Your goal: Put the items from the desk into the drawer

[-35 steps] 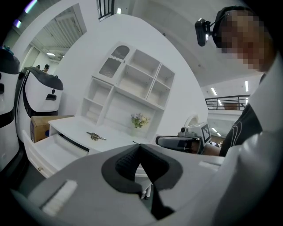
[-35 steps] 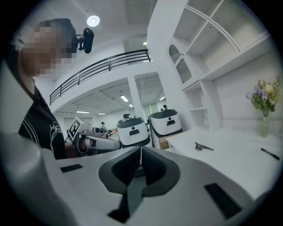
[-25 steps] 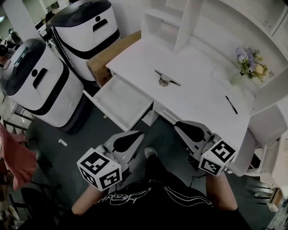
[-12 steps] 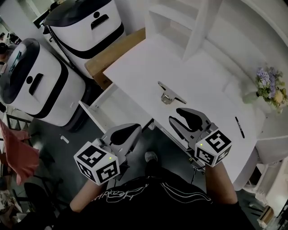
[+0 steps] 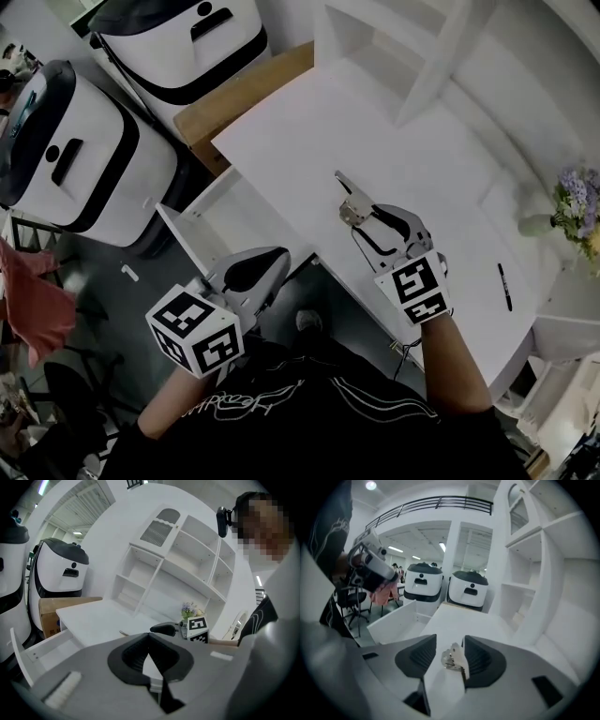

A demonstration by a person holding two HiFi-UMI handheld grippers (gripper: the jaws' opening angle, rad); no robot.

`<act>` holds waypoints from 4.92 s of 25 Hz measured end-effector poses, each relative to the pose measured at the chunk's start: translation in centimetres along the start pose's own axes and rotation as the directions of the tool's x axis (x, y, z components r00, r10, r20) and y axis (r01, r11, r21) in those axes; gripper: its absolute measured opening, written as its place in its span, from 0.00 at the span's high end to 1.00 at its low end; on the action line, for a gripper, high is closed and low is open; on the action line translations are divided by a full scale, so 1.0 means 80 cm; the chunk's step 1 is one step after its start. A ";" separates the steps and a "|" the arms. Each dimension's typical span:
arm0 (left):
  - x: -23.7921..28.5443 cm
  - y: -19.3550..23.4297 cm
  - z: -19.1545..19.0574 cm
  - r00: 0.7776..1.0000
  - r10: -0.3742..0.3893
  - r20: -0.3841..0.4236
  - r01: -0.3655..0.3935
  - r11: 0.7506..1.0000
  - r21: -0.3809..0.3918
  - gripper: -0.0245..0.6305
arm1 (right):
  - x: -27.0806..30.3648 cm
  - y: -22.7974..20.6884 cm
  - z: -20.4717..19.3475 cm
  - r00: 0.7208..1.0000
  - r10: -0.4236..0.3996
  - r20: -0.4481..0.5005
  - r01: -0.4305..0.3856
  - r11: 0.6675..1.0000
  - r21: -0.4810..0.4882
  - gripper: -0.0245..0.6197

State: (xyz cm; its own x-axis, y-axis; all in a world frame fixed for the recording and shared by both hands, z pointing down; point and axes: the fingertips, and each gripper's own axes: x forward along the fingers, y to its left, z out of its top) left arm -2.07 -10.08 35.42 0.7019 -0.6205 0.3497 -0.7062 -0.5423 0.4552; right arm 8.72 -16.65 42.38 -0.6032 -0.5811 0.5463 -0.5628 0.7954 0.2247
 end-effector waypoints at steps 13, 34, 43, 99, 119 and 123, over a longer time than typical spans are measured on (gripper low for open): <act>-0.009 0.033 -0.013 0.998 0.064 -0.017 -0.065 0.996 -0.053 0.95 | 0.071 -0.010 -0.058 0.979 -0.083 -0.184 0.035 0.967 -0.254 0.70; -0.050 0.056 0.000 0.999 0.026 -0.042 -0.028 0.999 -0.044 0.95 | 0.070 -0.036 -0.052 0.937 -0.267 -0.224 0.210 0.946 -0.247 0.93; -0.075 0.072 0.017 1.000 -0.014 -0.018 0.013 0.999 -0.051 0.95 | 0.061 -0.042 -0.042 0.918 -0.302 -0.257 0.254 0.945 -0.205 0.94; -0.238 0.309 -0.037 0.982 0.187 0.005 -0.180 0.949 -0.259 0.95 | 0.367 0.244 0.001 0.928 0.154 -0.339 -0.182 0.982 -0.054 0.94; -0.239 0.336 -0.067 0.978 0.207 -0.024 -0.204 0.926 -0.318 0.95 | 0.398 0.275 -0.041 0.917 0.192 -0.350 -0.242 0.965 -0.102 0.93; -0.245 0.341 -0.073 0.975 0.221 -0.018 -0.214 0.919 -0.331 0.95 | 0.402 0.286 -0.043 0.900 0.252 -0.355 -0.305 0.947 -0.099 0.89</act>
State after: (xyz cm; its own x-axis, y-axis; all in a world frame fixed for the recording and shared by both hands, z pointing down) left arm -34.54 -9.44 45.75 0.5303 -0.7147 0.4560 -0.7685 -0.1781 0.6146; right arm -21.57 -16.54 67.85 -0.4847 -0.2613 0.8347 -0.2936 0.9476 0.1262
